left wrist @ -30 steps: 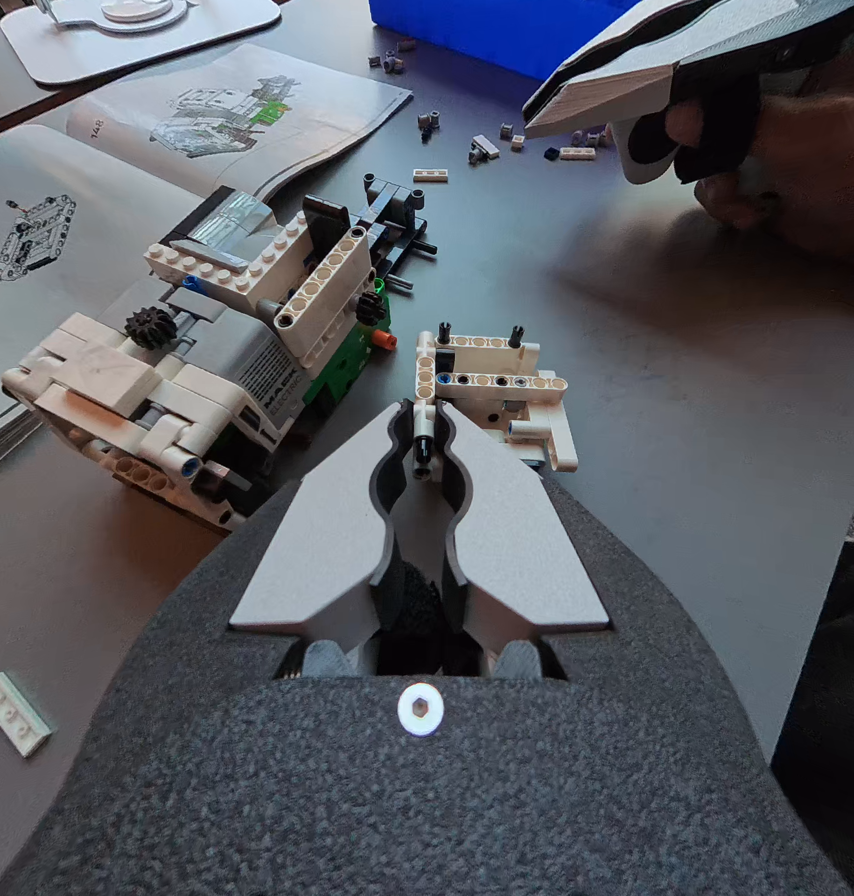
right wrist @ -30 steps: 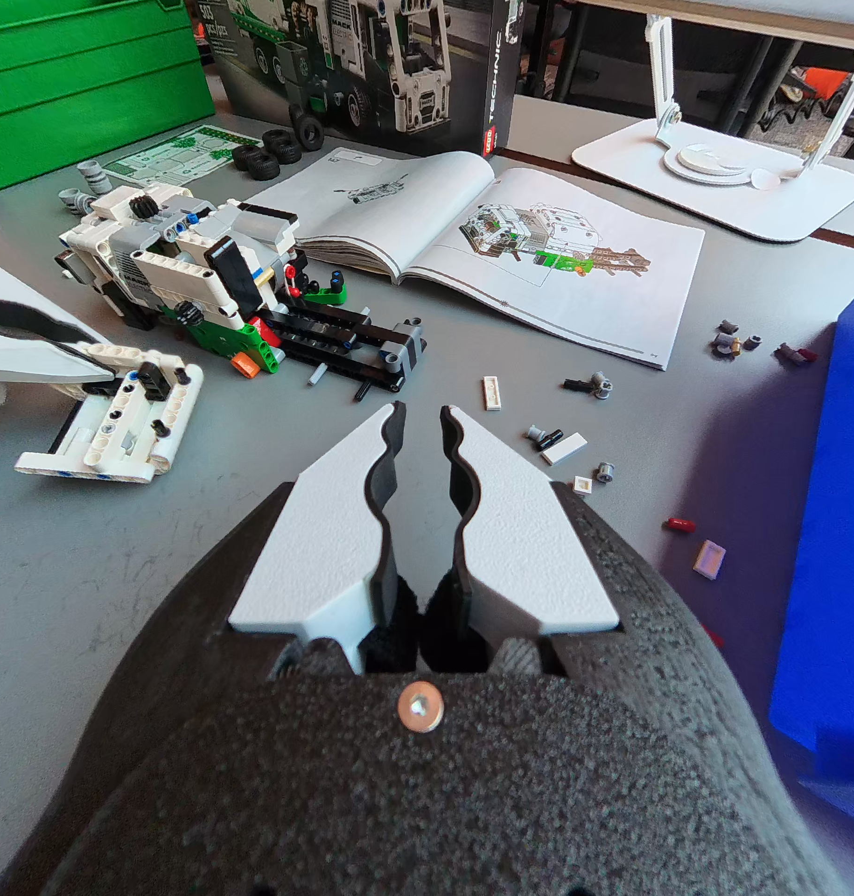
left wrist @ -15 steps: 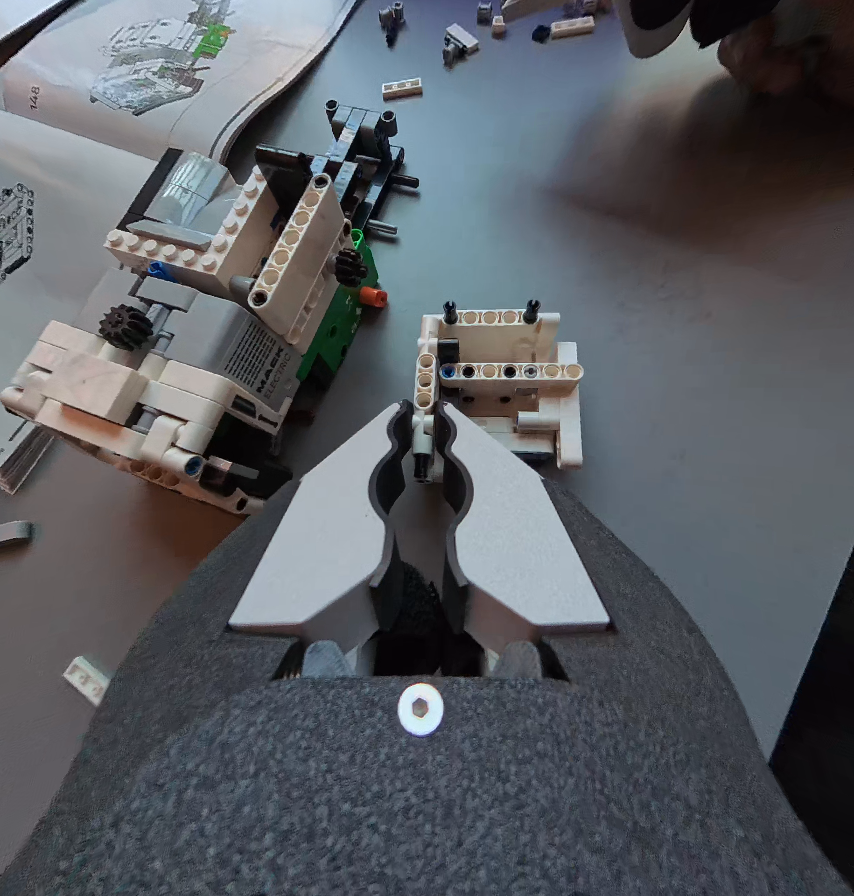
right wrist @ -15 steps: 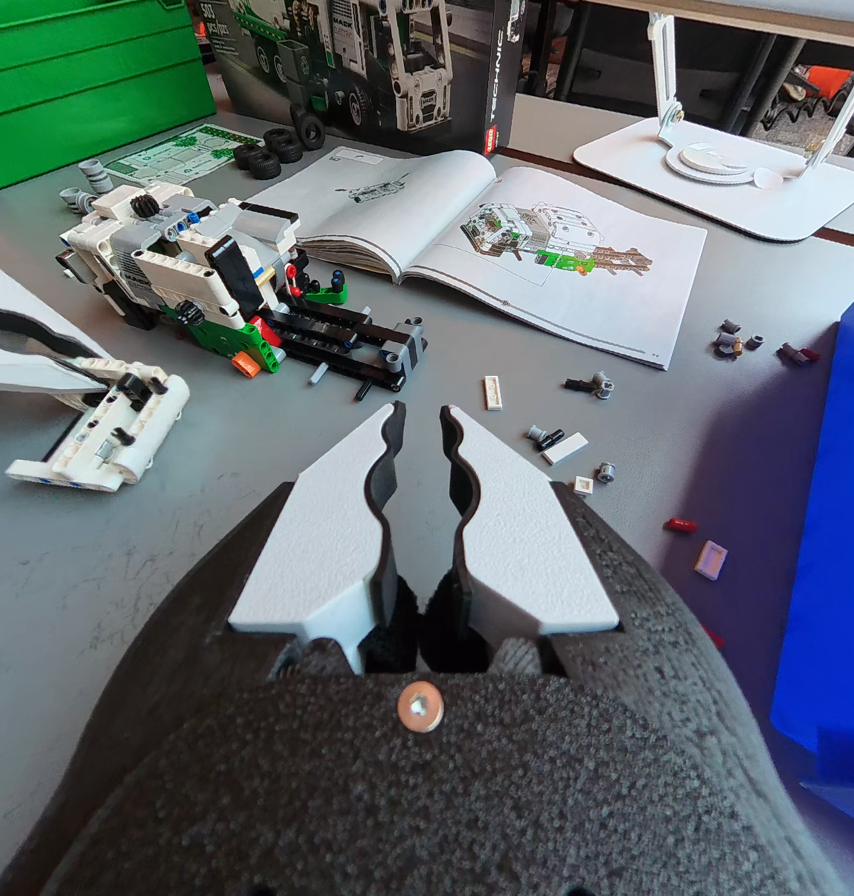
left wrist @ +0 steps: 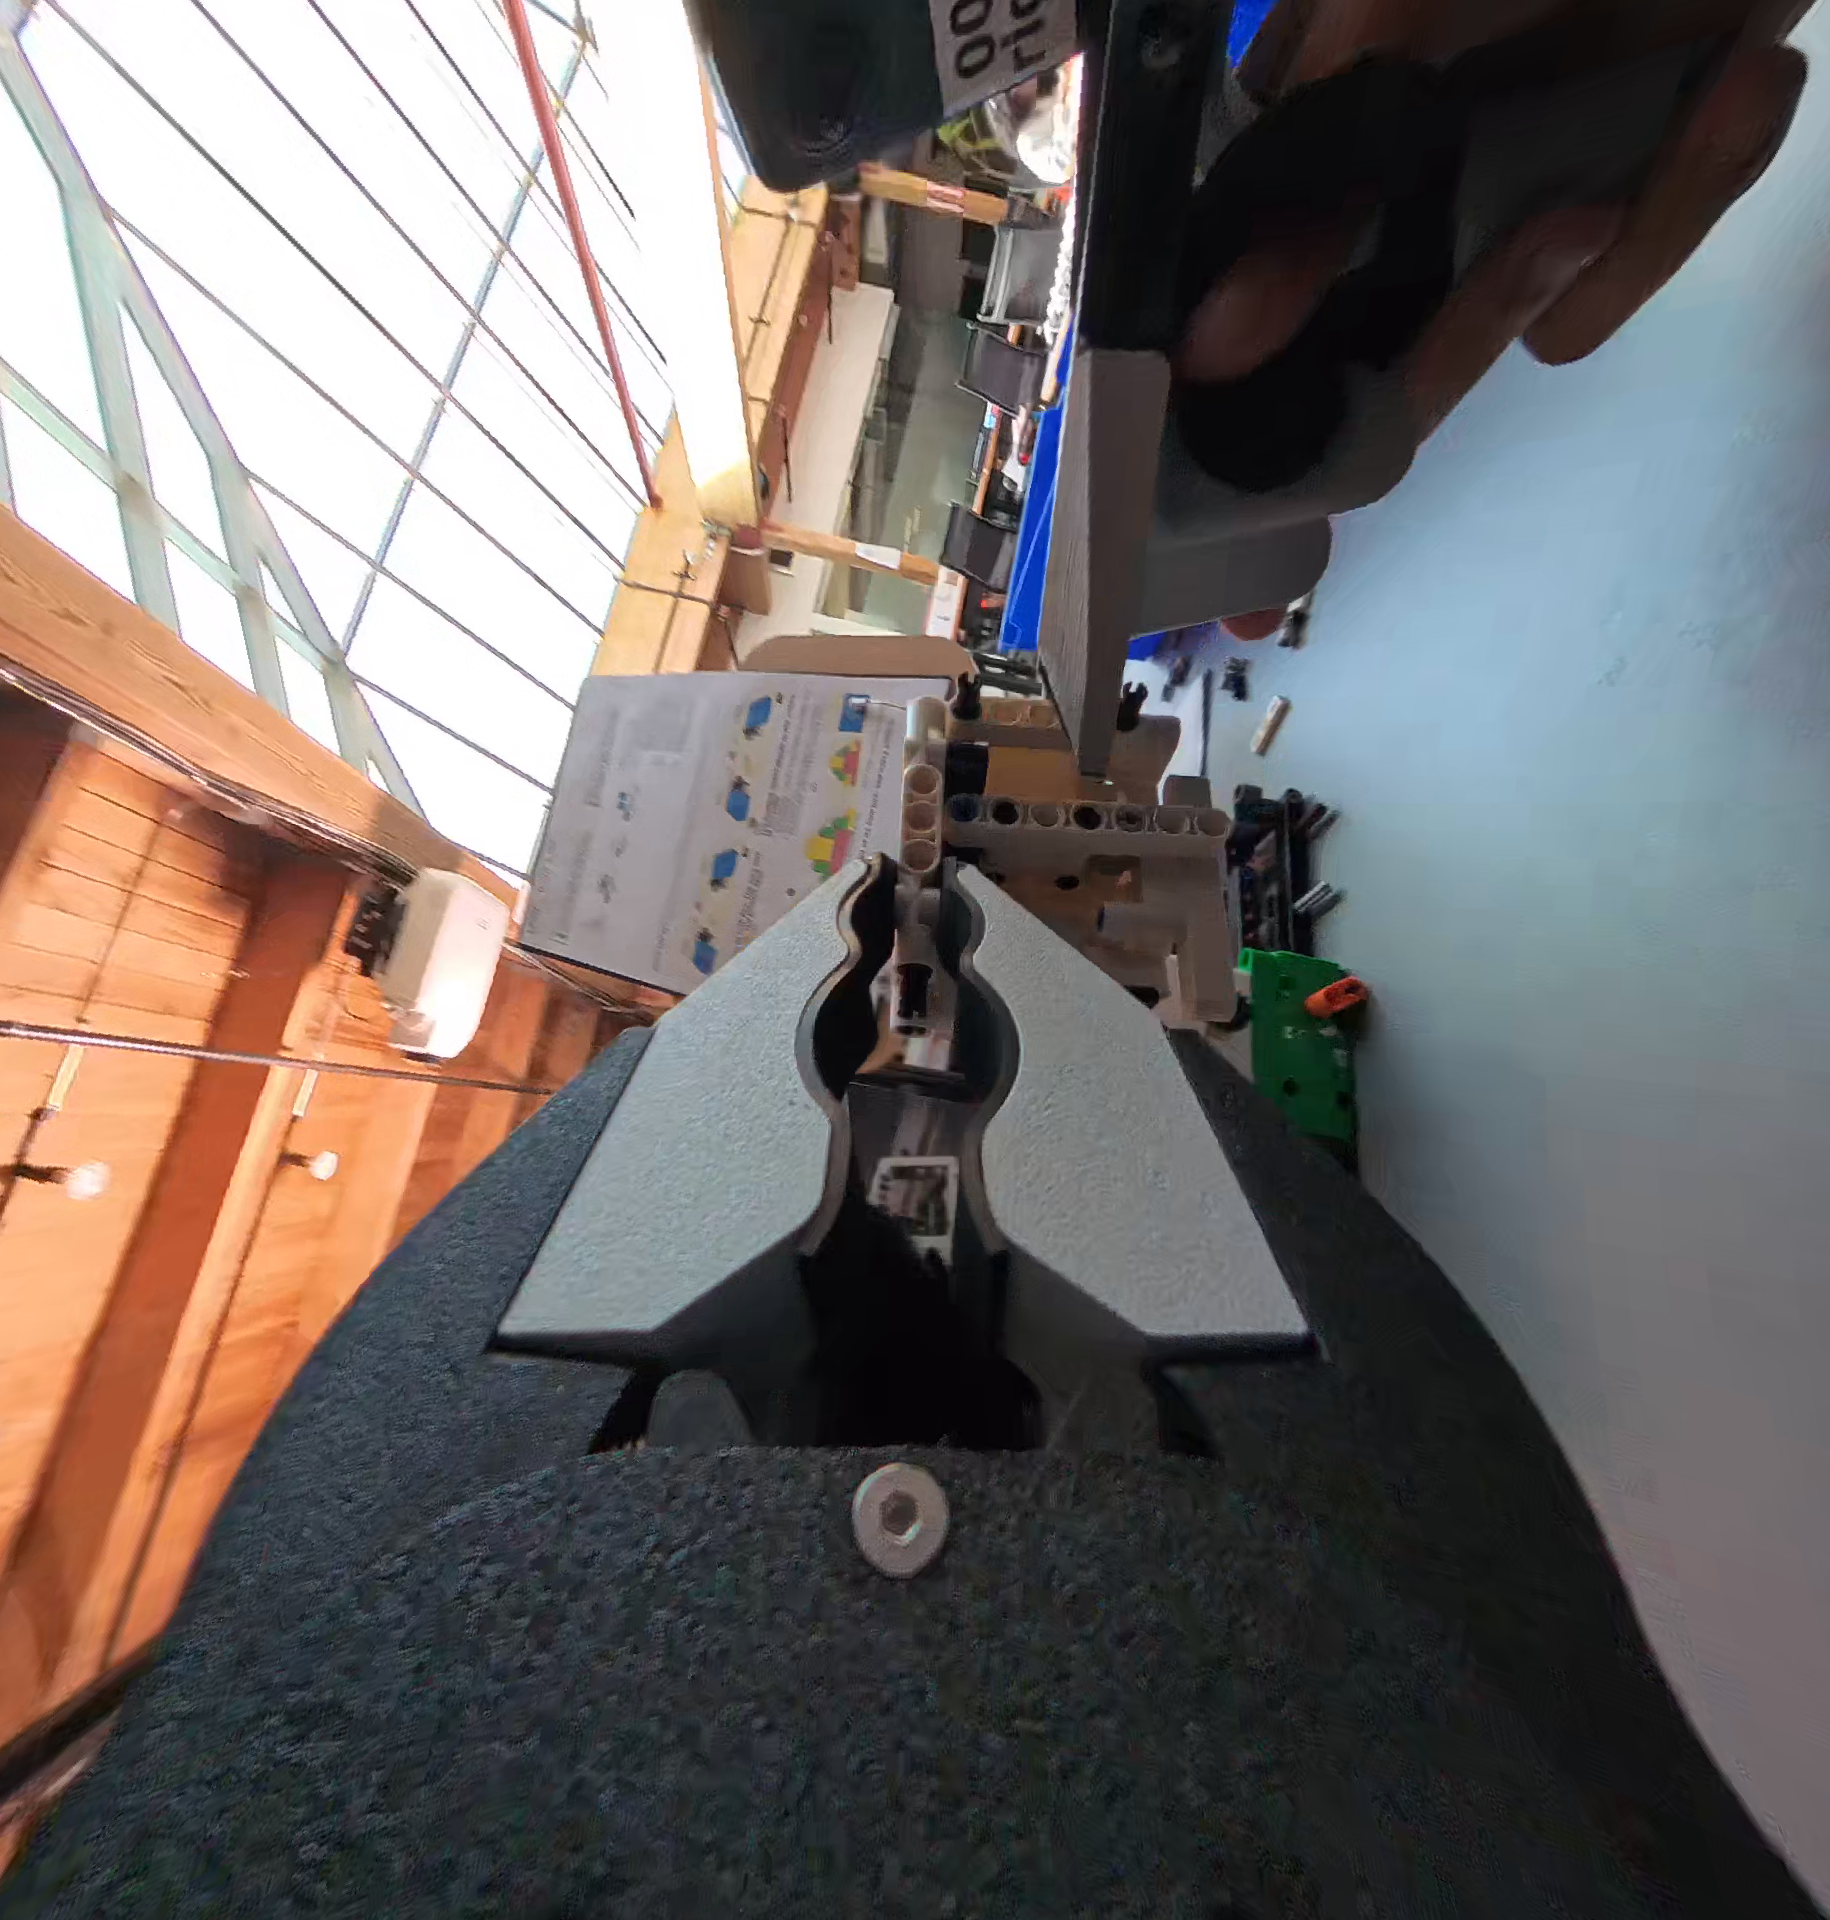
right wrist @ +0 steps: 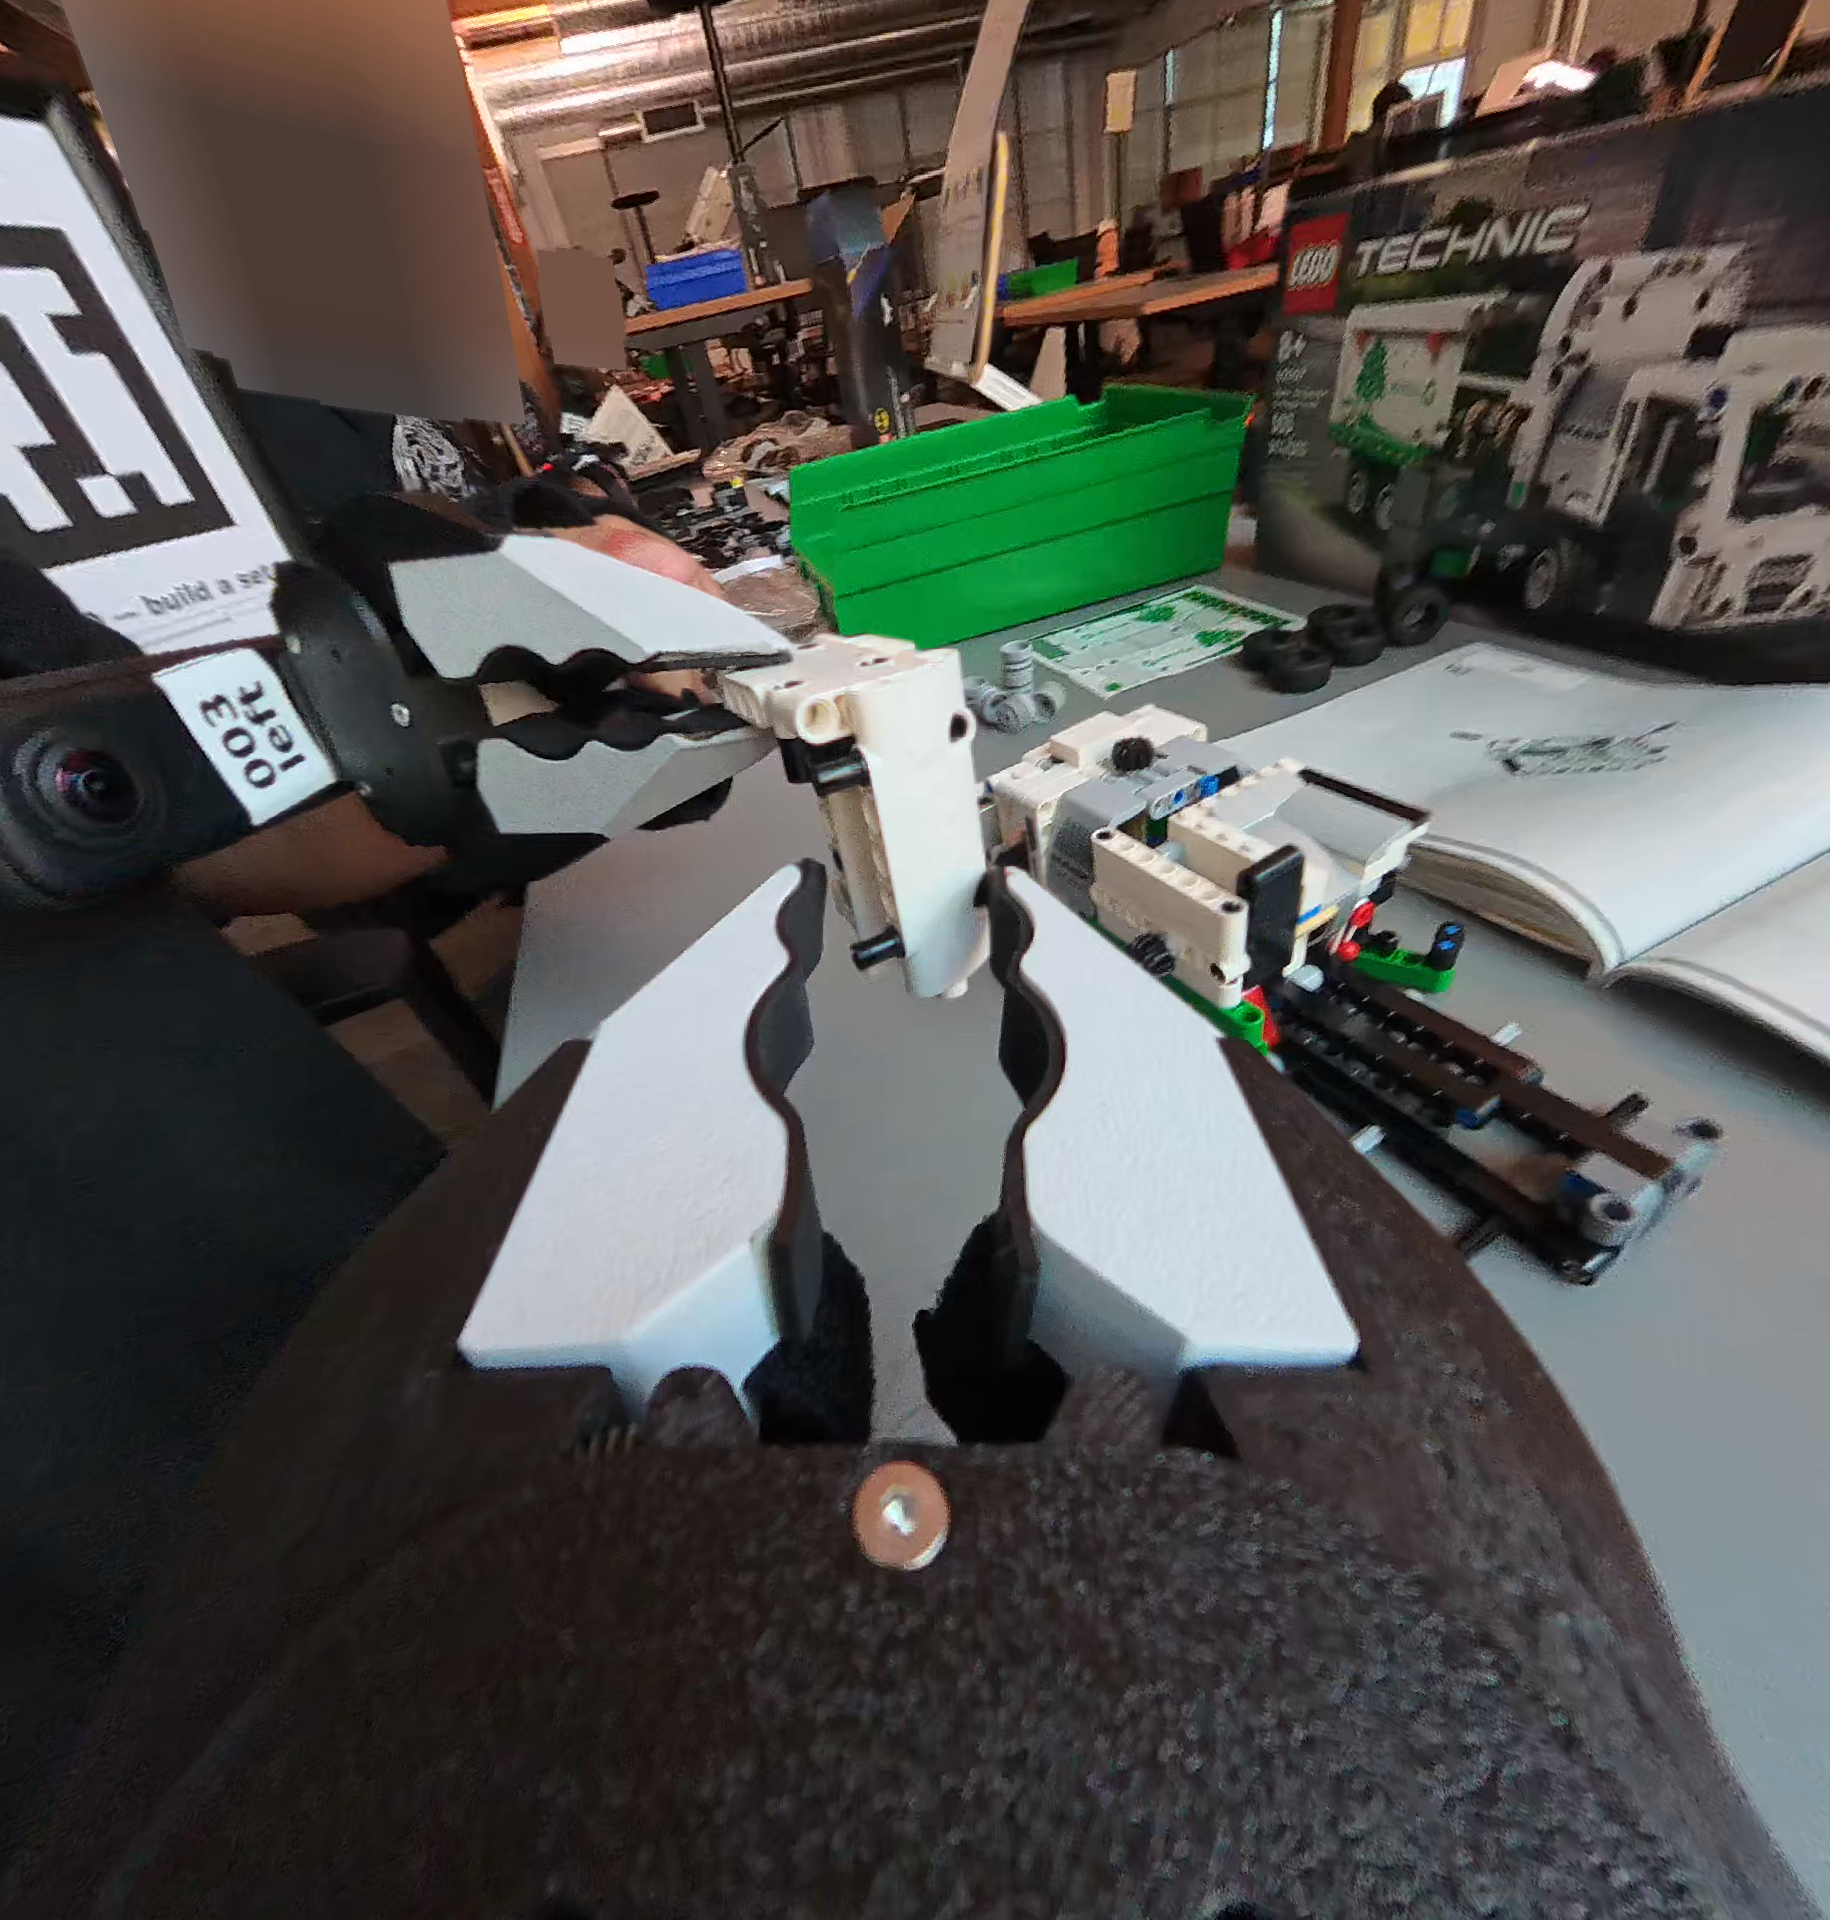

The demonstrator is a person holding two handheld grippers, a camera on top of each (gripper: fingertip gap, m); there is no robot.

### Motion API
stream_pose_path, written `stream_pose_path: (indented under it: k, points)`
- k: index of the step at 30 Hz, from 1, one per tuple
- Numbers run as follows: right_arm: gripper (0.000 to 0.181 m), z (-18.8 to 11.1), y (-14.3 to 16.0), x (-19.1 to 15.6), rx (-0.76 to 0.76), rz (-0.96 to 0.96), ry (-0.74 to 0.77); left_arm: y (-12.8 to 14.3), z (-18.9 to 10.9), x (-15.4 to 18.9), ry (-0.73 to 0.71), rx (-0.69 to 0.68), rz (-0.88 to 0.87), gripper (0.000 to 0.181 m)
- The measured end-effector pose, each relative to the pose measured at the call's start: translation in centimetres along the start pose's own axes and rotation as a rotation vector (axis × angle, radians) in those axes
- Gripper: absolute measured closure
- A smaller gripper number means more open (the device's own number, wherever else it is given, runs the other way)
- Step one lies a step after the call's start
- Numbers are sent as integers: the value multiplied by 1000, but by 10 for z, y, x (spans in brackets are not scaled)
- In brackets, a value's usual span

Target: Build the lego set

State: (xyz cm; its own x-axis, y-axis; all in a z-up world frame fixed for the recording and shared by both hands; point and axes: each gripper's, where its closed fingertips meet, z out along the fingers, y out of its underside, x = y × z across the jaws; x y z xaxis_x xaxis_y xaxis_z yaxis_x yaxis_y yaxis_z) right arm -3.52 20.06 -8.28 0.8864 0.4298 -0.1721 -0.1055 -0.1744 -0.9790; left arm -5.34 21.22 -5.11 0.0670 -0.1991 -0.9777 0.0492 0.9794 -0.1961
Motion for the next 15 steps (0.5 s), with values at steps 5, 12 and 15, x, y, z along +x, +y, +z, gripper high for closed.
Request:
stream_pose_path:
  k: [5, 12, 15]
  points:
    - [154, -2, -19, -11, 92, -101, -12, -11, -11, -4, -54, 99, 52, 175]
    - [166, 3, -21, -7, 13, -490, 207, -1, -17, 7, -21, 58, -39, 170]
    - [171, -1, -20, 6, -25, -725, 412, 7, -19, 18, 71, 0, -240, 140]
